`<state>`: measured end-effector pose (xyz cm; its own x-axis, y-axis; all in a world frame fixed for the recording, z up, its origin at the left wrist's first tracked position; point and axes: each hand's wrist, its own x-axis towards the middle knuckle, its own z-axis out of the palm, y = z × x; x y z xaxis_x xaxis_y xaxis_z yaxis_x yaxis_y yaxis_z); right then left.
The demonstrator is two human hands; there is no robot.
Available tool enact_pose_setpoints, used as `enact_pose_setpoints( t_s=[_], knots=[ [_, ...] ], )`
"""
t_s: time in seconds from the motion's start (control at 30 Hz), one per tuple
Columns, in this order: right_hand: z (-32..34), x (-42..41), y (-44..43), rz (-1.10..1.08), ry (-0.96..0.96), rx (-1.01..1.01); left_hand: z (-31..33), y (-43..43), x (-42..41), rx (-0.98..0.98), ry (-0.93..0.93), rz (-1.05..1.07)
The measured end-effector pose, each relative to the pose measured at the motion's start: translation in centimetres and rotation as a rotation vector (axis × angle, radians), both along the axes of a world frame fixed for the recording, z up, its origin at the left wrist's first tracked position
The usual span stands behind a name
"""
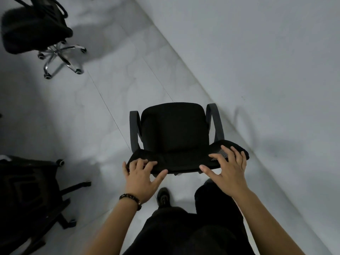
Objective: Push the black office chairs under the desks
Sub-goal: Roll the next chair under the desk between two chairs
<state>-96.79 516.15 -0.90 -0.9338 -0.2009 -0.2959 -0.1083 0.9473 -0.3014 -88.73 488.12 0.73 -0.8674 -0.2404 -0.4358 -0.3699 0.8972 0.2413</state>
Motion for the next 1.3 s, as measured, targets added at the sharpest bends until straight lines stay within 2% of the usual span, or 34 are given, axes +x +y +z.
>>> enact_pose_setpoints(
  t_s=[0.4,0.63,0.87,1.3],
  knots=[
    [0.0,-23.2,5.5,0.335,-0.019,0.041,-1.0,9.5,-14.8,-0.054,0.031,0.288],
    [0.1,-33.7,1.8,0.596,-0.025,0.052,-1.0,10.4,-19.9,-0.08,0.017,0.501],
    [0.1,-37.7,-10.3,0.784,-0.04,0.019,-1.7,2.6,-20.5,-0.11,0.054,0.705],
    [0.1,-38.4,-37.0,0.92,-0.041,0.027,-1.5,-20.5,-19.5,-0.116,0.015,0.857]
  ],
)
